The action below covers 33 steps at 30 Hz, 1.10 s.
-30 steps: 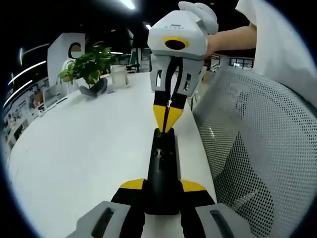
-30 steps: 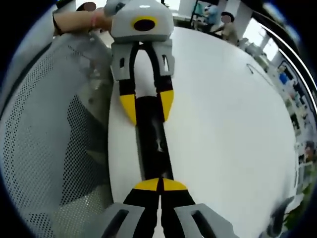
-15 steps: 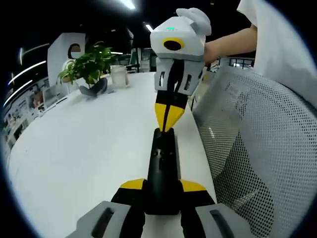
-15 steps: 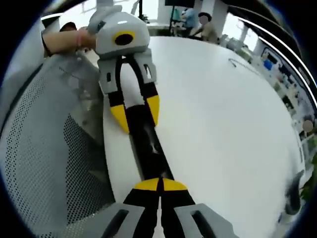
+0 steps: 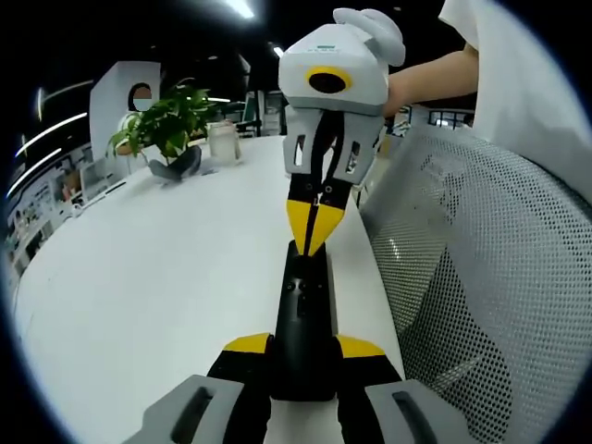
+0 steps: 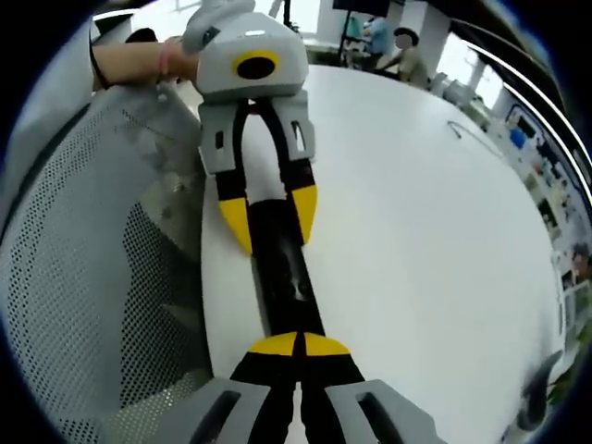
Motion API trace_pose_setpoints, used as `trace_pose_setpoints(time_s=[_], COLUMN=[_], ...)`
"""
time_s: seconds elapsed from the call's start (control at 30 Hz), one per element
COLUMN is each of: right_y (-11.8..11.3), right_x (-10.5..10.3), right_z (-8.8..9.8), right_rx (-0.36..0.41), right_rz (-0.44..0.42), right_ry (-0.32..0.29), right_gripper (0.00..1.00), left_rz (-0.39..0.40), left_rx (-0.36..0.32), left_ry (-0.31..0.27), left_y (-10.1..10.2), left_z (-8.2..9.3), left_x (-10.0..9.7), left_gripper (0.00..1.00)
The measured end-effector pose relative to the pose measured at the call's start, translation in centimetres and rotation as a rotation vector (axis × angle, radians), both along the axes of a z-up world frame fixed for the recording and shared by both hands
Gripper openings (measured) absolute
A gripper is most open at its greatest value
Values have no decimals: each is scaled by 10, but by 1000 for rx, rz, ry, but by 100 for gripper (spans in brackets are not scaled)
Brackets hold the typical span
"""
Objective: Press the specified remote control buttons in sequence, fully releasing each button before pressing the next.
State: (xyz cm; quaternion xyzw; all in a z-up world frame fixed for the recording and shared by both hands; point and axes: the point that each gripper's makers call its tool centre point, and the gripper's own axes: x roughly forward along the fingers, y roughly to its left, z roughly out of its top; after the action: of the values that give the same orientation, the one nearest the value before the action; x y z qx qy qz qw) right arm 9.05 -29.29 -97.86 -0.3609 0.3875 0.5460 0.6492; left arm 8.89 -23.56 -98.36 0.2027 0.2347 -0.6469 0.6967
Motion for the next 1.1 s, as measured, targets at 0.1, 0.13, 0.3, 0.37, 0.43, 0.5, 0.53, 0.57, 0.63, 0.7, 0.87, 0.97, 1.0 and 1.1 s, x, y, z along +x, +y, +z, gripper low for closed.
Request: trace_pose_setpoints(time_s=[0.1, 0.13, 0.3, 0.37, 0.43, 0.5, 0.53, 0.57, 0.63, 0.7, 0.87, 0.97, 1.0, 1.1], right_y=[1, 1, 1, 0, 0, 0, 0, 0, 0, -2, -1, 0, 0, 0], right_x=[0, 0, 0, 1, 1, 1, 1, 1, 2, 2, 1, 0, 0, 0], right_z=[-1, -1, -3, -2, -2, -1, -1, 0, 0, 1, 1, 1, 2, 2], right_rx=[-24, -39, -77, -64, -24, 17, 35, 63, 99, 131, 165, 159, 159, 157], right_rz=[39, 60, 110, 95, 51, 15, 0, -24, -43, -60, -75, -43, -39, -13], right_ry=[-16, -24, -44, -34, -9, 13, 22, 33, 41, 51, 52, 47, 48, 50], right_gripper=[0, 0, 0, 0, 0, 0, 0, 0, 0, 0, 0, 0, 0, 0], left_rz=[-1, -1, -6, -6, -6, -5, -4, -3, -4, -4, -3, -1, 2, 6], left_rx=[-2, -2, 0, -1, -3, -8, -9, -12, -15, -17, -21, -19, -21, -23], left_ry=[1, 1, 1, 2, 5, 9, 11, 13, 15, 16, 8, 0, -1, -3], left_y=[0, 0, 0, 0, 0, 0, 0, 0, 0, 0, 0, 0, 0, 1], left_z=[0, 0, 0, 0, 0, 0, 0, 0, 0, 0, -1, -1, -1, -1], left_x=[0, 0, 0, 0, 0, 0, 0, 0, 0, 0, 0, 0, 0, 0], left_gripper=[25, 25, 25, 25, 25, 25, 25, 25, 25, 25, 25, 25, 25, 25])
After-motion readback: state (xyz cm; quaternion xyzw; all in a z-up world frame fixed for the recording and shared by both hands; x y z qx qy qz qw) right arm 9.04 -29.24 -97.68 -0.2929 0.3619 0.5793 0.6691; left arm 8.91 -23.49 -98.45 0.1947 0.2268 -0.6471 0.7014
